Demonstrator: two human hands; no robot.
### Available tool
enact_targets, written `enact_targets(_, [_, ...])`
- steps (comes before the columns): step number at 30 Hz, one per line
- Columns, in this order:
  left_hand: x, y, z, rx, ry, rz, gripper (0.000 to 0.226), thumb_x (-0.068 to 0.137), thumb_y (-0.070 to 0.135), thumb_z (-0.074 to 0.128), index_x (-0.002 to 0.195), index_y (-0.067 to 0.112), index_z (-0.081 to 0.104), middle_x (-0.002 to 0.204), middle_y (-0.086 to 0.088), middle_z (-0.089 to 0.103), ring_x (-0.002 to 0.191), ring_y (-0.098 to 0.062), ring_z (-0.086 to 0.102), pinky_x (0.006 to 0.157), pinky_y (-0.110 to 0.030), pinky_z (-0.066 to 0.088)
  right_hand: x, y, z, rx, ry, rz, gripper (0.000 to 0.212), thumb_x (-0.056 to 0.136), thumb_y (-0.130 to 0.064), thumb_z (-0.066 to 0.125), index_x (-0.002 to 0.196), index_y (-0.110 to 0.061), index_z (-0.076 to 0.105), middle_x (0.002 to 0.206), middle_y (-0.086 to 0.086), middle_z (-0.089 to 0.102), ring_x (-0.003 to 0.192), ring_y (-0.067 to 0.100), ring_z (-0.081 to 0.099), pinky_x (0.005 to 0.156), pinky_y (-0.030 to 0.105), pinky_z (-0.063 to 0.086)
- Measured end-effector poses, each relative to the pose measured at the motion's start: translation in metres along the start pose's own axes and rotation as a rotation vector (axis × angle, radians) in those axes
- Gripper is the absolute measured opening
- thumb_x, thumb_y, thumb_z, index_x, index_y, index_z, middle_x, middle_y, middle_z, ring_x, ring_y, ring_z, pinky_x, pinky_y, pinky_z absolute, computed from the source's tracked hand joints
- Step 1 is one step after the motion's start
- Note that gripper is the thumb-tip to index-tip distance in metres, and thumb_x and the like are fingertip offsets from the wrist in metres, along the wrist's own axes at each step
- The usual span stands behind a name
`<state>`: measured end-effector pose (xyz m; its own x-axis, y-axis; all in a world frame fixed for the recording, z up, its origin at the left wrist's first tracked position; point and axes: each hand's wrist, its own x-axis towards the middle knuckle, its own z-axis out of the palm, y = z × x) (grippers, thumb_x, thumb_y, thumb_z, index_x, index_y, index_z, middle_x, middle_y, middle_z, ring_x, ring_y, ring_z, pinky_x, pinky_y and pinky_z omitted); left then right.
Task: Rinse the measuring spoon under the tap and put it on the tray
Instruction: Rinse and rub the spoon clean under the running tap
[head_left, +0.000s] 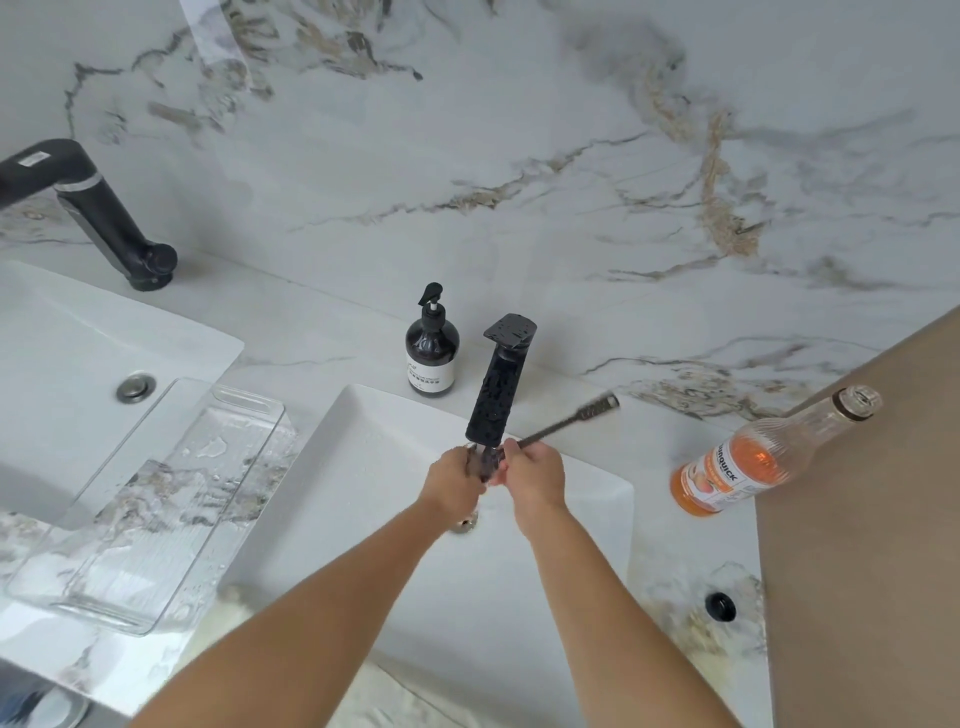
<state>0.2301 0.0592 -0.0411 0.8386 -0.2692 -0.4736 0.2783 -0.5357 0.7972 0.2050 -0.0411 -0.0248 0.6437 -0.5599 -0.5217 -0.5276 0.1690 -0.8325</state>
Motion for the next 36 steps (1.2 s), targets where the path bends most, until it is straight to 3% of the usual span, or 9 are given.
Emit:
enact_targets(3, [0.007, -0.002, -0.015, 0.389, -0.127, 0.112, 0.028, 0.099, 0.020, 0.042, 0.103, 0.001, 0.063, 0.098, -0.015, 0.067, 0.085, -0.030, 0.058, 0.076, -0.031, 0.045, 0.007, -0.008, -0.015, -0.196, -0.104, -0.022, 0.031, 0.093, -0.013, 0.057, 0.062, -0.009, 0.054, 0.051, 0.004, 0.055, 0.045, 0.019, 0.054, 0.066, 0.039, 0.050])
enact_targets(5, [0.008, 0.004, -0.020, 0.418, -0.109, 0.155, 0.027, 0.099, 0.020, 0.040, 0.092, 0.003, 0.060, 0.089, -0.015, 0.065, 0.078, -0.032, 0.059, 0.067, -0.031, 0.044, 0.005, -0.003, -0.015, 0.123, -0.144, 0.107, 0.027, 0.096, -0.007, 0.056, 0.070, -0.003, 0.056, 0.059, 0.008, 0.052, 0.049, 0.019, 0.051, 0.061, 0.036, 0.054])
enact_targets(8, [0.008, 0.008, -0.018, -0.155, -0.135, 0.005, 0.028, 0.098, 0.010, 0.037, 0.073, 0.007, 0.051, 0.063, -0.009, 0.049, 0.045, -0.017, 0.038, 0.045, -0.025, 0.031, -0.009, 0.012, -0.005, 0.794, -0.141, 0.327, 0.017, 0.097, -0.003, 0.054, 0.082, 0.003, 0.057, 0.072, 0.012, 0.054, 0.068, 0.019, 0.056, 0.053, 0.025, 0.059])
enact_targets(11, [-0.001, 0.008, -0.007, -0.631, -0.122, -0.130, 0.025, 0.095, 0.009, 0.044, 0.083, 0.001, 0.063, 0.057, -0.003, 0.055, 0.044, -0.013, 0.039, 0.042, -0.021, 0.027, -0.020, 0.015, 0.009, 1.056, -0.149, 0.386, 0.014, 0.098, -0.004, 0.052, 0.089, 0.005, 0.058, 0.083, 0.016, 0.058, 0.082, 0.021, 0.063, 0.057, 0.025, 0.062])
enact_targets(17, [-0.004, 0.011, -0.012, -0.513, -0.178, -0.118, 0.026, 0.100, 0.008, 0.043, 0.074, 0.010, 0.047, 0.045, 0.004, 0.047, 0.033, -0.008, 0.032, 0.034, -0.017, 0.023, -0.015, 0.006, 0.001, 0.663, -0.113, 0.256, 0.016, 0.099, -0.004, 0.052, 0.084, 0.003, 0.056, 0.072, 0.015, 0.058, 0.061, 0.019, 0.057, 0.049, 0.025, 0.055])
enact_targets(22, [-0.003, 0.014, -0.020, -0.152, -0.253, -0.048, 0.032, 0.087, -0.013, 0.028, 0.097, 0.004, 0.055, 0.077, -0.014, 0.052, 0.051, -0.019, 0.043, 0.046, -0.024, 0.033, -0.005, 0.001, -0.009, 0.204, -0.187, 0.058, 0.014, 0.098, -0.006, 0.052, 0.090, 0.002, 0.059, 0.080, 0.016, 0.055, 0.057, 0.019, 0.046, 0.059, 0.034, 0.048])
enact_targets(26, [-0.008, 0.005, -0.008, -0.455, -0.217, -0.101, 0.032, 0.104, 0.009, 0.031, 0.090, 0.003, 0.059, 0.073, -0.011, 0.057, 0.039, -0.009, 0.036, 0.038, -0.019, 0.027, -0.009, 0.002, -0.009, 0.379, -0.180, 0.132, 0.019, 0.099, -0.012, 0.053, 0.083, -0.007, 0.062, 0.090, 0.014, 0.062, 0.072, 0.023, 0.047, 0.062, 0.030, 0.041])
enact_targets(31, [-0.001, -0.003, -0.008, -0.030, -0.045, -0.048, 0.044, 0.101, 0.035, 0.042, 0.096, -0.002, 0.065, 0.063, -0.003, 0.057, 0.045, -0.014, 0.043, 0.042, -0.021, 0.036, -0.017, 0.019, -0.010, 0.581, -0.263, 0.221, 0.020, 0.100, -0.021, 0.053, 0.091, -0.008, 0.064, 0.100, 0.010, 0.068, 0.096, 0.029, 0.064, 0.083, 0.036, 0.053])
enact_targets(36, [0.003, -0.005, -0.019, -0.470, -0.036, -0.205, 0.032, 0.090, 0.030, 0.068, 0.080, -0.001, 0.069, 0.066, -0.014, 0.069, 0.050, -0.022, 0.064, 0.058, -0.032, 0.062, -0.020, 0.022, -0.006, 0.750, -0.362, 0.213, 0.023, 0.102, -0.022, 0.049, 0.105, -0.004, 0.063, 0.102, 0.012, 0.071, 0.085, 0.027, 0.069, 0.079, 0.036, 0.054])
